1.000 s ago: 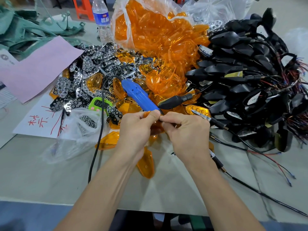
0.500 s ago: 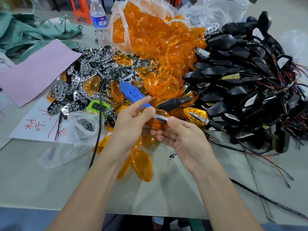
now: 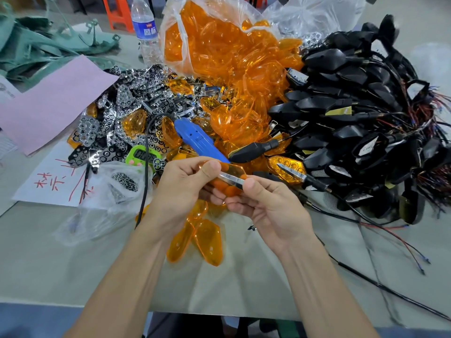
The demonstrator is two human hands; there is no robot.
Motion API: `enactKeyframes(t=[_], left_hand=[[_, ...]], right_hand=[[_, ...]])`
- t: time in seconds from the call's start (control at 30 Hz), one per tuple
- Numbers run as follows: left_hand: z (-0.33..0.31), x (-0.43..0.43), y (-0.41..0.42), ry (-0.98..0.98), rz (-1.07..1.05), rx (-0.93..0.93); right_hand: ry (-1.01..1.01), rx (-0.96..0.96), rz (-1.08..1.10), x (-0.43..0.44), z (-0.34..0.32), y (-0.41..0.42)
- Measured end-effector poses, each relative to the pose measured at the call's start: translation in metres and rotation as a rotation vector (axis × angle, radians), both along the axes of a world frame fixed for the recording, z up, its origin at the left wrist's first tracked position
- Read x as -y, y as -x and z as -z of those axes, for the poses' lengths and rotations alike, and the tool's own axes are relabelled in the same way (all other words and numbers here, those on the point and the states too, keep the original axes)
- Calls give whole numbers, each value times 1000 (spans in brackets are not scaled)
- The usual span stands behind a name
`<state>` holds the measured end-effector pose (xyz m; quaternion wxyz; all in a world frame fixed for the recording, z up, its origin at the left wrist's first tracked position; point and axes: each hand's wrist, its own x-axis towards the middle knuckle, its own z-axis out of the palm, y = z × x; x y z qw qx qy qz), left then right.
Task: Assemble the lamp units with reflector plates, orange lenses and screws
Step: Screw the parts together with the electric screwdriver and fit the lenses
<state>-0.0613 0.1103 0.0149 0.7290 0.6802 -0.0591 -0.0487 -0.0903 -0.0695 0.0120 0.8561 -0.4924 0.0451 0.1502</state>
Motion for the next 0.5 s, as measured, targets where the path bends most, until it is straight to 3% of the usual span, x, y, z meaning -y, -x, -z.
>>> enactKeyframes(t=[0.13, 0.23, 0.3, 0.37, 0.5], left_hand=[[6, 7, 4, 76, -31, -111], [11, 8, 1, 23, -36, -179], [11, 1, -2, -65, -6, -122], [7, -4, -2, -22, 25, -54], [1, -4, 4, 310, 114, -66]], right_hand=[[33, -11, 17, -2, 4, 0], [367, 134, 81, -2, 6, 0], [529, 247, 65, 2, 1, -1], [475, 316, 48, 7, -9, -1], [175, 383, -73, 8, -21, 1]])
